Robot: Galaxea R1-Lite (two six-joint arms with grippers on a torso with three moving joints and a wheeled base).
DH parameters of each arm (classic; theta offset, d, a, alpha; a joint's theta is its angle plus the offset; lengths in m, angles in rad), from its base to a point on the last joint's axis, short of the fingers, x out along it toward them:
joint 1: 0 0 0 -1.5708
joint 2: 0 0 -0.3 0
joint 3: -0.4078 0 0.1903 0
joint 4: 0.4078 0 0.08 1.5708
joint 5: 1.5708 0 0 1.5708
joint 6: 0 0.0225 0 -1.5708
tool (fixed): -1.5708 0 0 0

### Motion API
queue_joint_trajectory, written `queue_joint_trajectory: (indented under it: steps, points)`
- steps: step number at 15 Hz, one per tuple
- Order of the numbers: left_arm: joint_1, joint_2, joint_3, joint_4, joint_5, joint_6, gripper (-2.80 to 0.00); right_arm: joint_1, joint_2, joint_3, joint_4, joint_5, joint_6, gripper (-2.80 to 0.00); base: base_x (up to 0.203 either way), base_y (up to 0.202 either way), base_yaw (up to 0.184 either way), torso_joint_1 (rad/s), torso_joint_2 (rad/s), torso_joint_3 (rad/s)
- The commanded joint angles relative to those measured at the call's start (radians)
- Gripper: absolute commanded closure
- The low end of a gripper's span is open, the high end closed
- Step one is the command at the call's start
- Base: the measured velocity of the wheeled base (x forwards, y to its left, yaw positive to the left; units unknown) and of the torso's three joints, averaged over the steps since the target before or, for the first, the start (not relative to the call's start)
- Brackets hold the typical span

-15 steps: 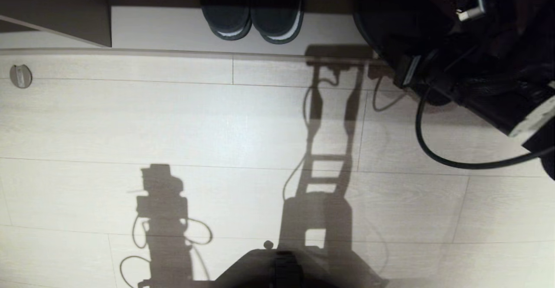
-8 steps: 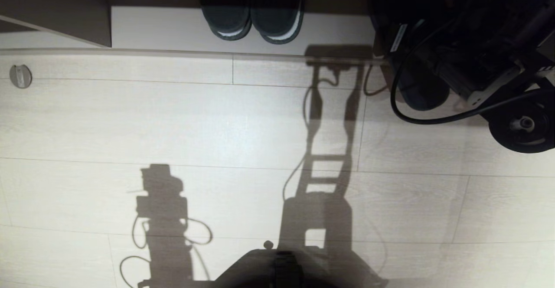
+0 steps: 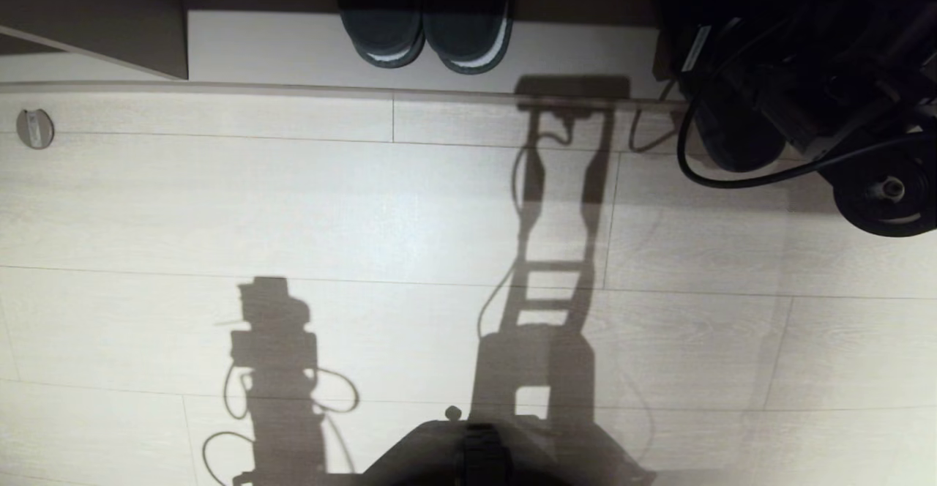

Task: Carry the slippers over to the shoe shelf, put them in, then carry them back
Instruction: Pick up the slippers in the shoe cabinet

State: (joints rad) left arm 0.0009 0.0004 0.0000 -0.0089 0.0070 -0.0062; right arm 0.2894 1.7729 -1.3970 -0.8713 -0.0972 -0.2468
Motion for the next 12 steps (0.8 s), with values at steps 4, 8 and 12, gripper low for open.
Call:
queue_joint_trajectory:
  steps: [4, 8, 12]
  points:
    - [-0.001, 0.000, 0.000, 0.000, 0.001, 0.000, 0.00, -0.024, 0.063, -0.117, -0.004, -0.003, 0.003, 0.00, 0.000, 0.000, 0.000, 0.000, 0.00, 0.000]
    - [0.001, 0.000, 0.000, 0.000, 0.001, 0.000, 0.00, -0.028, 0.089, -0.175, -0.003, -0.037, 0.014, 0.00, 0.000, 0.000, 0.000, 0.000, 0.00, 0.000]
    - [0.001, 0.000, 0.000, 0.000, 0.001, 0.000, 0.00, -0.027, 0.074, -0.169, 0.006, -0.042, 0.036, 0.00, 0.000, 0.000, 0.000, 0.000, 0.00, 0.000]
